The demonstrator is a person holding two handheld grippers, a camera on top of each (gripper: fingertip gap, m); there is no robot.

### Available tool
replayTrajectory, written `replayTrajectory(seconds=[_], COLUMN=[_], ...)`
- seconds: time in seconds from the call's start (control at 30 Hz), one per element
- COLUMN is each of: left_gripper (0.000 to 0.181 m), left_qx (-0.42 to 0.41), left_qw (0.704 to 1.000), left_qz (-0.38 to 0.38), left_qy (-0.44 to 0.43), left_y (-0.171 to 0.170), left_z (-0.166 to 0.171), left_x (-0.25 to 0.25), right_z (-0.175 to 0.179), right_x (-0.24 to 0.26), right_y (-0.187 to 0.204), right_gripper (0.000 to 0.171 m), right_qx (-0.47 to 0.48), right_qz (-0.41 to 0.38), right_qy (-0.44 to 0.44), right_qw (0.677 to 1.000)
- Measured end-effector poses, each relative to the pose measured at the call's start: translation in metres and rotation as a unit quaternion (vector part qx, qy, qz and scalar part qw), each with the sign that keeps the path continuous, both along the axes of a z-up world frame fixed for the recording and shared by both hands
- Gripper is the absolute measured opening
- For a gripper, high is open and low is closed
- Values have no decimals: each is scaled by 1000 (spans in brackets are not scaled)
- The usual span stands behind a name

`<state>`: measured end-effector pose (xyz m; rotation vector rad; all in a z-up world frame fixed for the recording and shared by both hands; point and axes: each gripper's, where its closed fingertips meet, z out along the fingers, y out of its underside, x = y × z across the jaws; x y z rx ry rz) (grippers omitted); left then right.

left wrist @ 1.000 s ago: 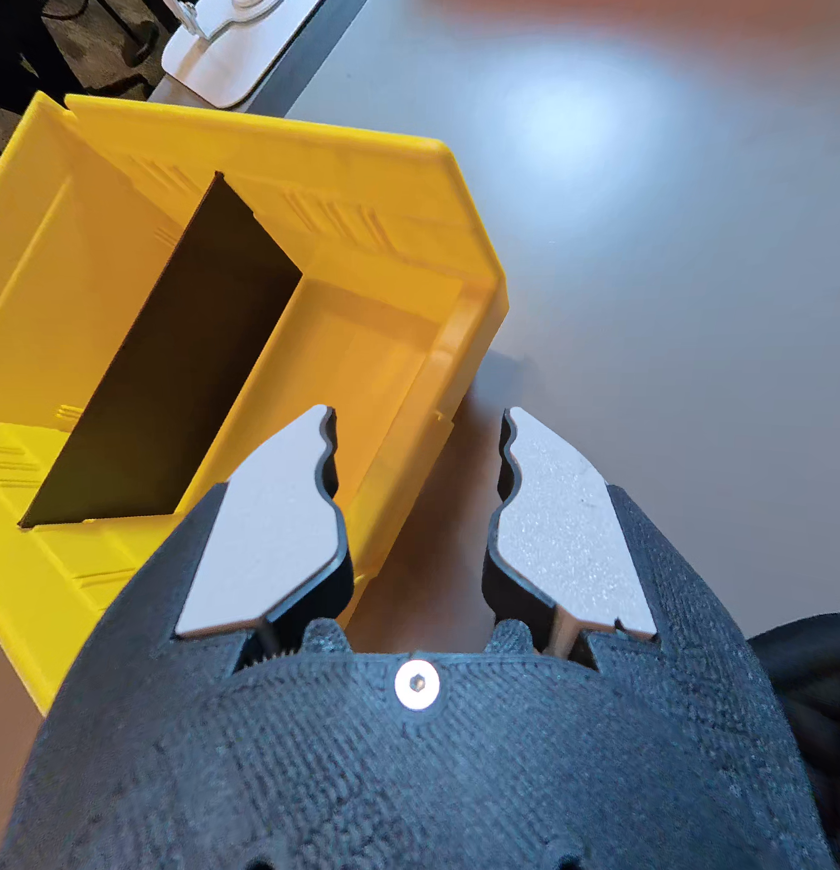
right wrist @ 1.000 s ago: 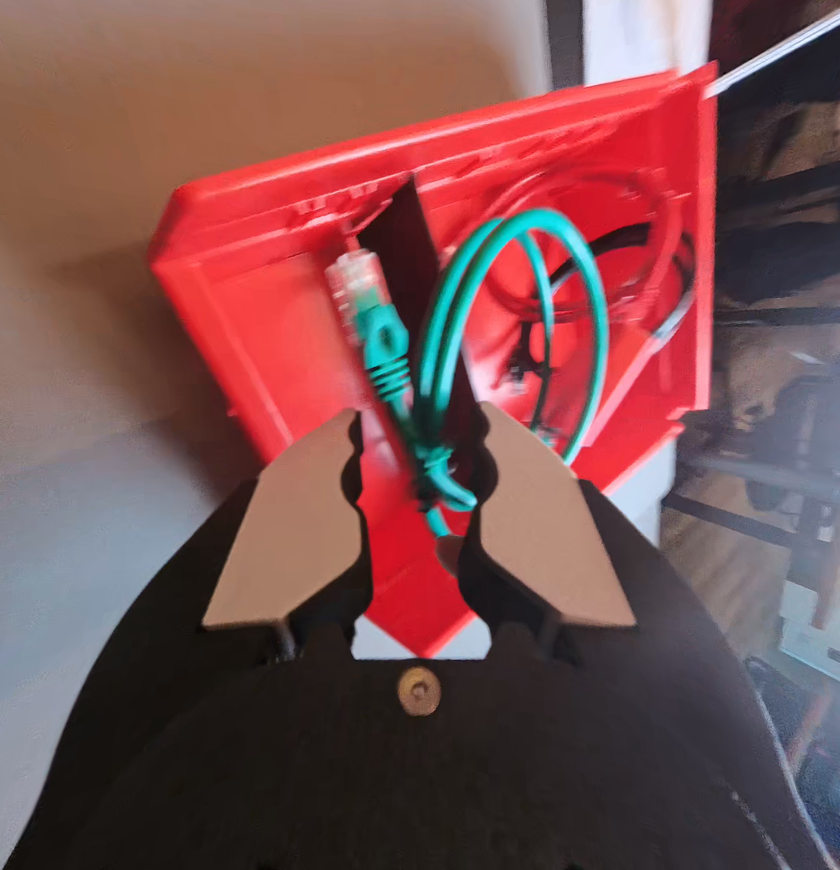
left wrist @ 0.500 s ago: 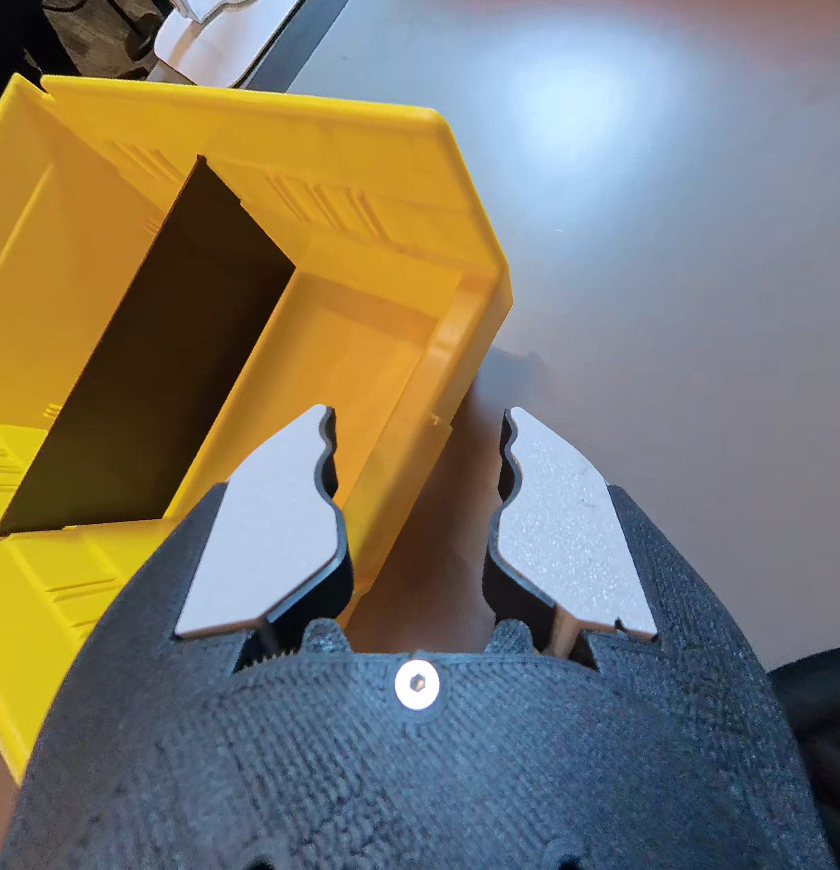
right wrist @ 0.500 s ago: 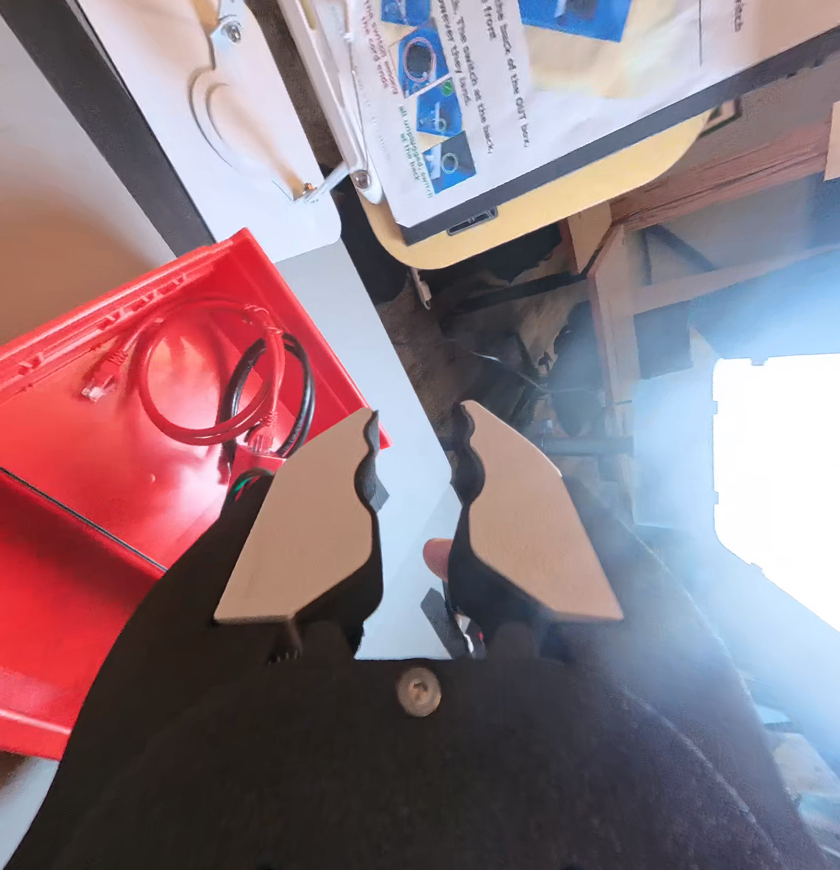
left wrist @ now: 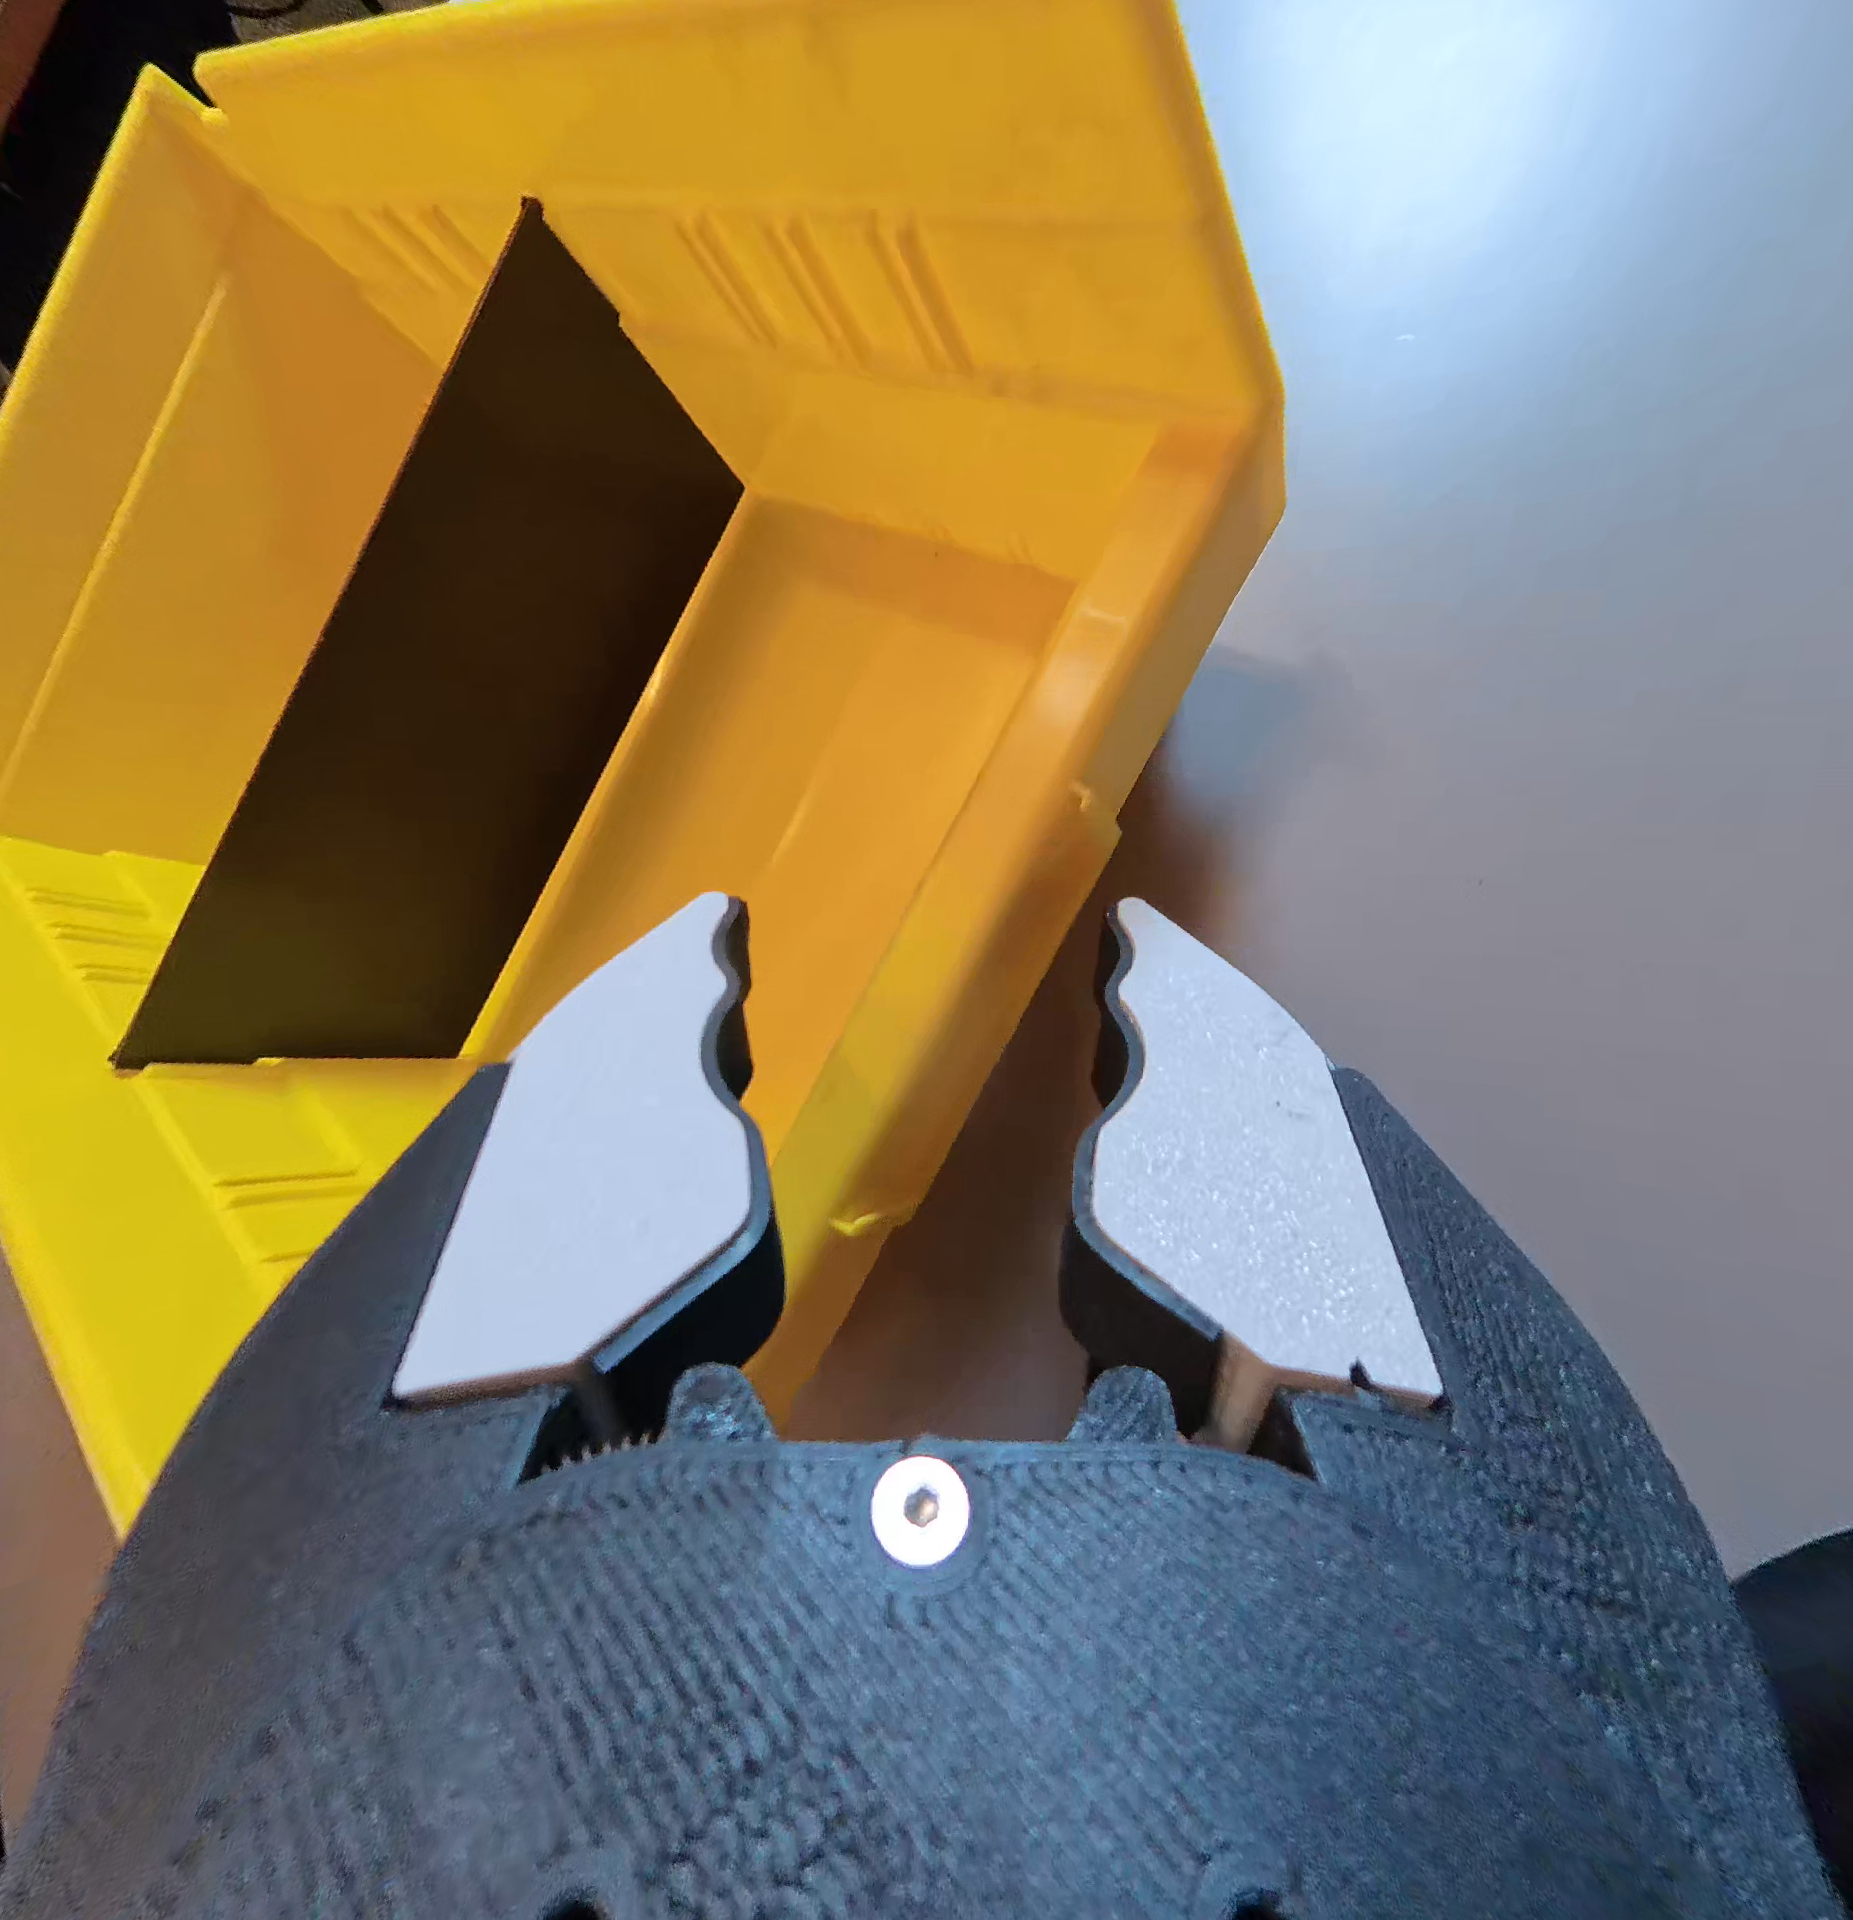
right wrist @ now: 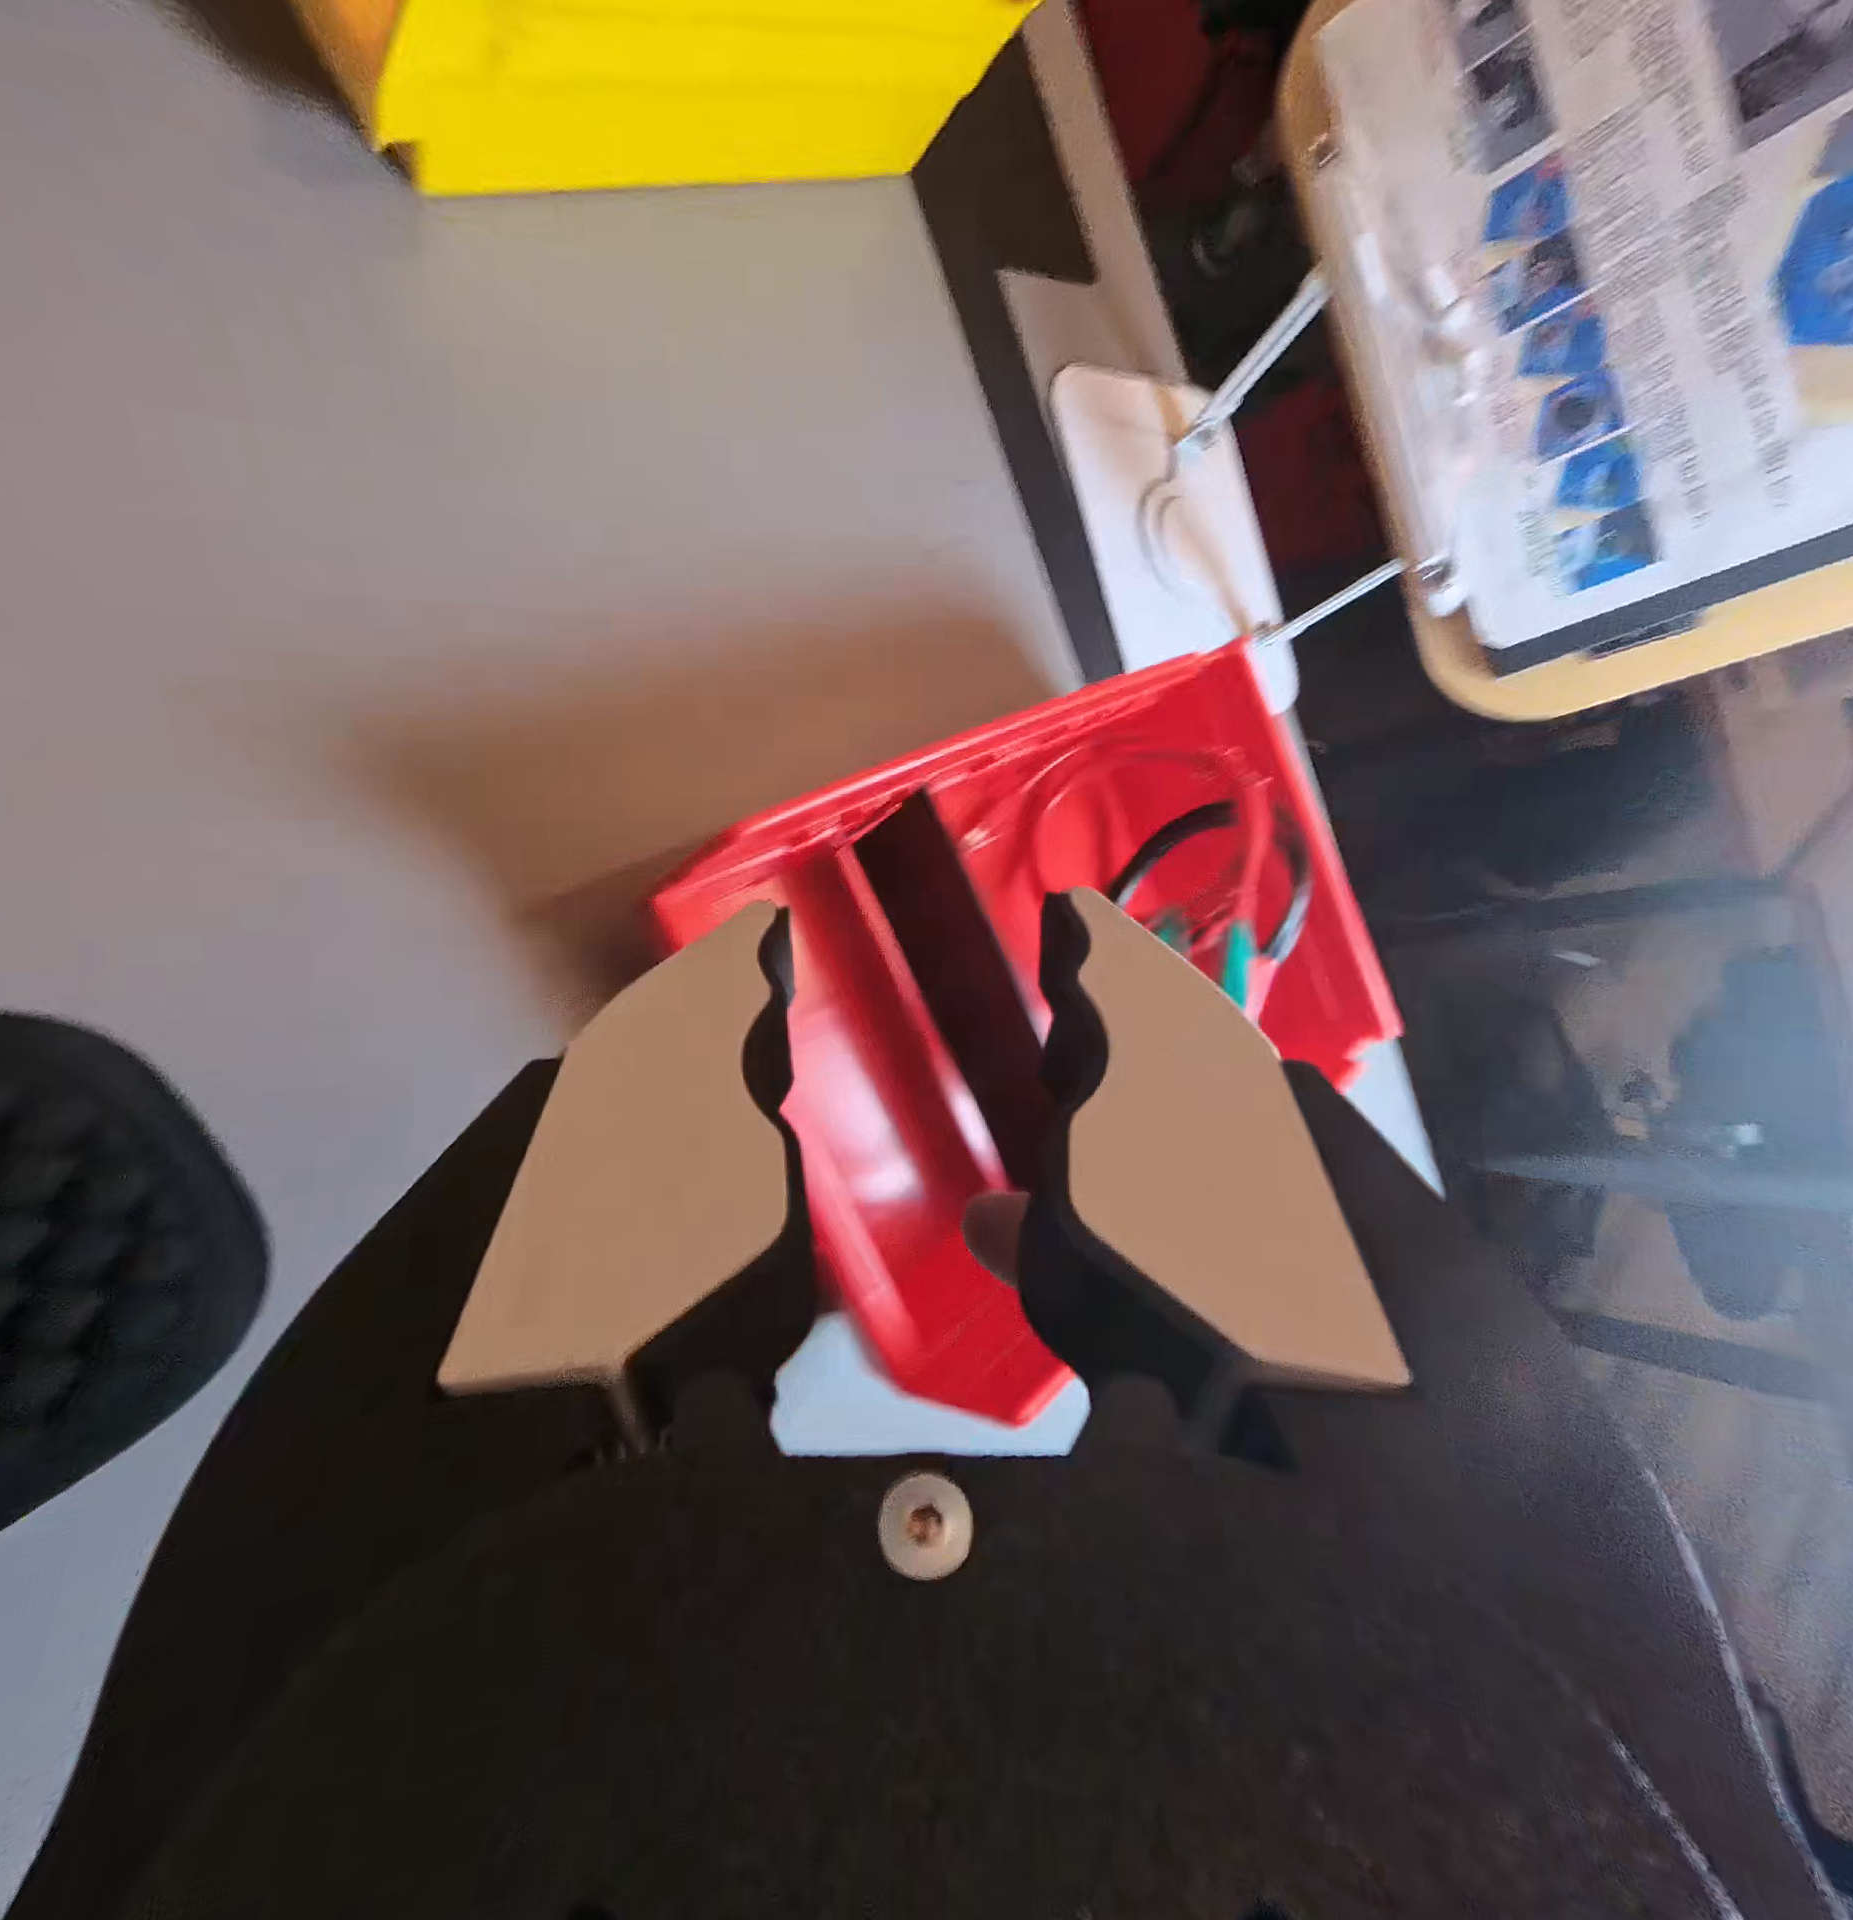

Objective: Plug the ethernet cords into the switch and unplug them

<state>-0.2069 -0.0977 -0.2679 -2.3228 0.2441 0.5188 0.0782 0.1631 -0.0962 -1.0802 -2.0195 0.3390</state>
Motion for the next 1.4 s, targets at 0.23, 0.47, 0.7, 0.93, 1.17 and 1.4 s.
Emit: replayTrajectory(seconds=[0.23,0.47,0.7,0.93,1.17,1.4], left_gripper=[65,44,35,34,35,37], left_qx=[-67,-86,-76,-69,-61,-28], left_qw=[997,992,987,981,966,952], left_qz=[3,-50,-74,-132,-218,-274], left_qy=[37,72,119,123,123,135], left_y=[-5,0,15,60,128,167], left_z=[-14,-20,-19,-19,-19,-16], left_x=[-13,-10,-7,15,55,90], right_z=[-140,-194,-192,-189,-187,-175], right_x=[55,48,25,-2,14,33], right_y=[60,90,9,-21,-47,-105], right_gripper=[63,30,30,30,30,36], right_qx=[86,167,90,106,132,135], right_qz=[-84,-26,-146,-175,-157,-77], right_qy=[-166,-295,-245,-181,-167,-111], right_qw=[979,941,954,962,964,982])
